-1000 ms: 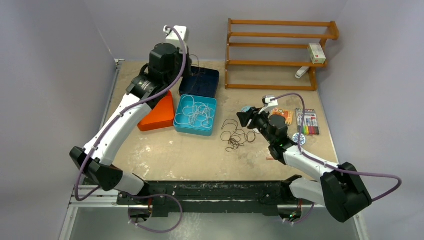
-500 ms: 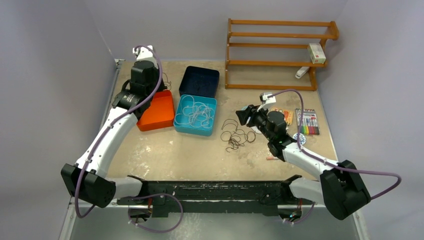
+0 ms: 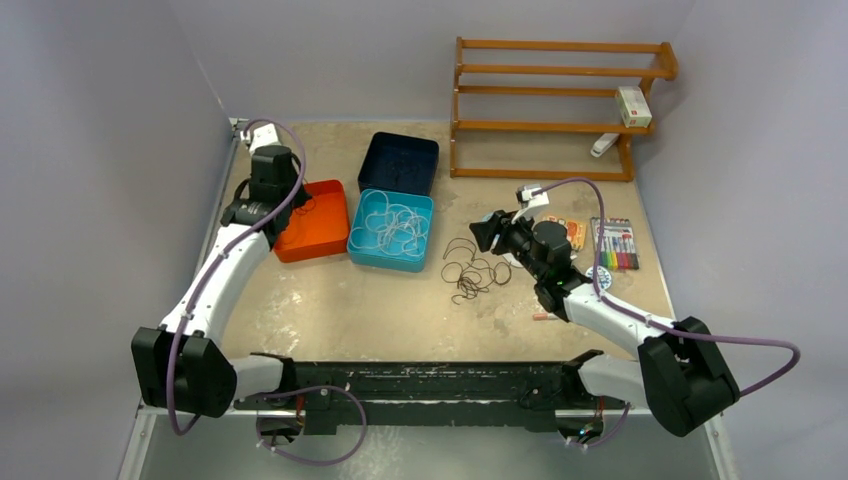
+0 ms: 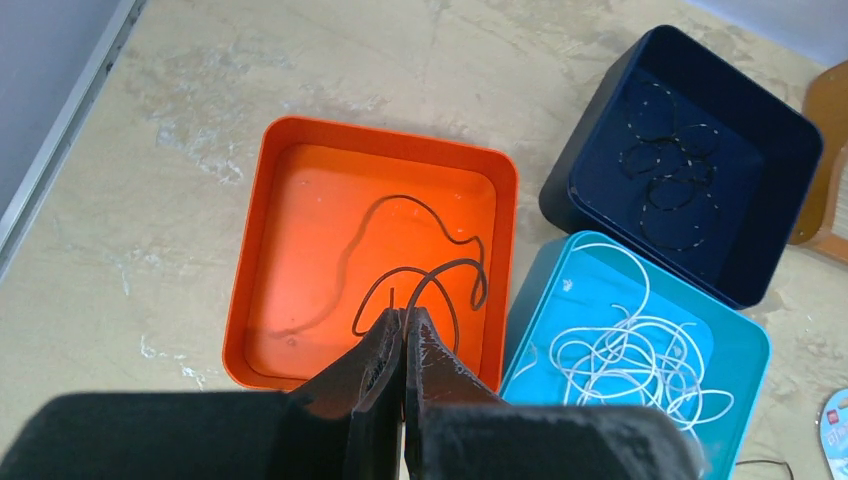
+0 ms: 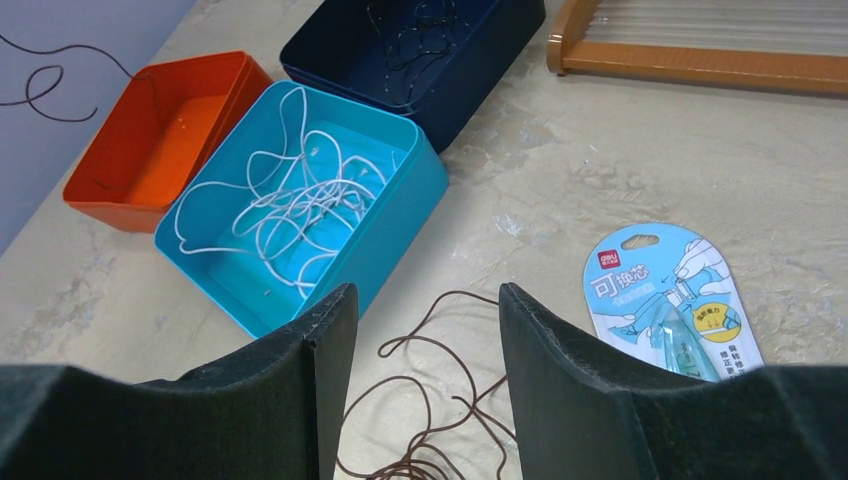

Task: Untangle the cables

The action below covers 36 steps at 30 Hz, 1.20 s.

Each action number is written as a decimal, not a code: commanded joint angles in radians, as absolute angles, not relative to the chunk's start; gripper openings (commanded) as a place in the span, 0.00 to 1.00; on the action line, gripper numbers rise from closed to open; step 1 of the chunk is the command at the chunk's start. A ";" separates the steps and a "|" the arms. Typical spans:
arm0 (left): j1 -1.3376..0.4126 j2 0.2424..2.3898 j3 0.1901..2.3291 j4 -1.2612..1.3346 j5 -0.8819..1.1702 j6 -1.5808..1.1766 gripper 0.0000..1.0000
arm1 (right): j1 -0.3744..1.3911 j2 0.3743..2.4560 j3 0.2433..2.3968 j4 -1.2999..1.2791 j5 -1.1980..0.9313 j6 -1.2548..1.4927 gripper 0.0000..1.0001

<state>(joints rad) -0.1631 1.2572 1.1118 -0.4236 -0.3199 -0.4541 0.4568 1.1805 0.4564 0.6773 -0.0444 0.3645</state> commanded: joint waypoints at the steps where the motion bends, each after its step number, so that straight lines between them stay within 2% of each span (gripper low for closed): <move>1: -0.152 1.248 1.083 -0.335 -0.338 -0.500 0.00 | 0.454 1.168 0.504 0.677 -0.052 0.332 0.57; 11: -0.150 1.375 1.022 -0.318 -0.449 -0.541 0.00 | 0.453 1.158 0.501 0.671 -0.045 0.337 0.58; 20: -0.150 1.439 0.938 -0.147 -0.474 -0.575 0.01 | 0.454 1.151 0.518 0.643 -0.091 0.332 0.58; 22: -0.150 1.454 0.935 -0.120 -0.446 -0.576 0.10 | 0.453 1.148 0.519 0.637 -0.092 0.327 0.58; 25: -0.150 1.468 0.939 -0.102 -0.402 -0.591 0.29 | 0.453 1.146 0.514 0.637 -0.081 0.327 0.58; 28: -0.150 1.466 0.935 -0.088 -0.364 -0.609 0.41 | 0.454 1.147 0.510 0.642 -0.074 0.335 0.58; 32: -0.150 1.447 0.931 -0.083 -0.330 -0.622 0.48 | 0.454 1.157 0.509 0.651 -0.076 0.341 0.58; 36: -0.151 1.414 0.934 -0.087 -0.305 -0.616 0.50 | 0.454 1.160 0.515 0.649 -0.075 0.339 0.59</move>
<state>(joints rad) -0.1570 1.4689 0.9348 -0.1352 -0.3470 -0.5953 0.4568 1.1748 0.4728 0.6193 -0.0727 0.3466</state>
